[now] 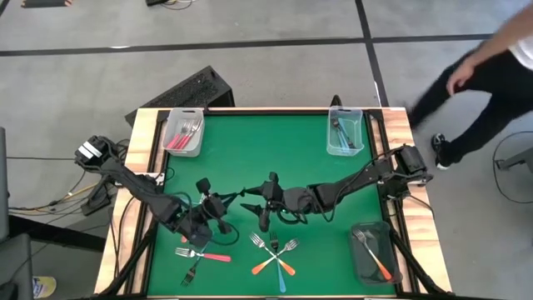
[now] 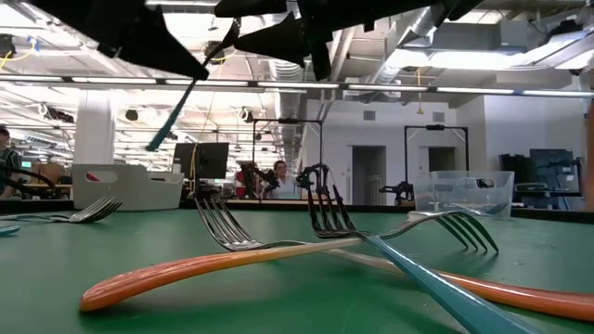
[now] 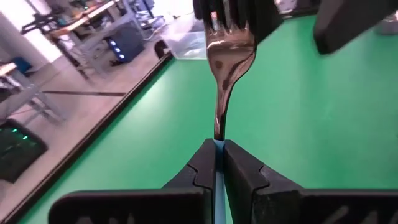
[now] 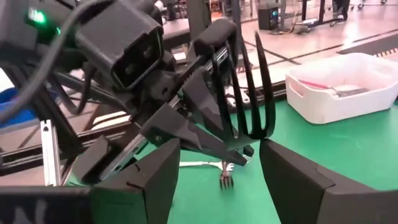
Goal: Sort silverware by color (type)
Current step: Put the blue fork into the transparent bin
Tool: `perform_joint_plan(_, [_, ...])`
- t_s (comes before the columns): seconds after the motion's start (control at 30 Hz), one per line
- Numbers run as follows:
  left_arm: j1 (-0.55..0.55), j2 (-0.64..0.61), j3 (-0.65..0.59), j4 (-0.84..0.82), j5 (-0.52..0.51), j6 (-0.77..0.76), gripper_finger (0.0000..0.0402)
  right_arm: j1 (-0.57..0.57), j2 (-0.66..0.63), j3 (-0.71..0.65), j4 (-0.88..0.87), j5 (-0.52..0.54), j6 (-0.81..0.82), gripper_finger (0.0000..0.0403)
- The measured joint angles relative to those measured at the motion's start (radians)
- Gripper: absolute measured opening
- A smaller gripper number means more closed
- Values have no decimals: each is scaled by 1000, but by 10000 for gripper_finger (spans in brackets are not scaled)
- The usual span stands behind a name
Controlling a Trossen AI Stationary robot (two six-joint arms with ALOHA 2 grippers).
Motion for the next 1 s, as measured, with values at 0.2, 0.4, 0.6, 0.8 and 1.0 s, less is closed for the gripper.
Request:
perform_joint_plan(0.2, [42,-1,1,156,151,152,5,1,0,0,19,16,-17,235])
perform_joint_plan(0.4, [65,-1,1,258,246,216,6,0,0,0,22,27,-30,209])
perform_joint_plan(0.6, [69,-1,1,311,243,249,5,2,0,0,22,26,-45,144])
perform_joint_plan(0.8, [69,-1,1,351,243,261,5,2,-1,1,23,31,-71,106])
perform_joint_plan(1.0, [86,-1,3,350,236,255,5,0,-8,2,10,81,-108,106])
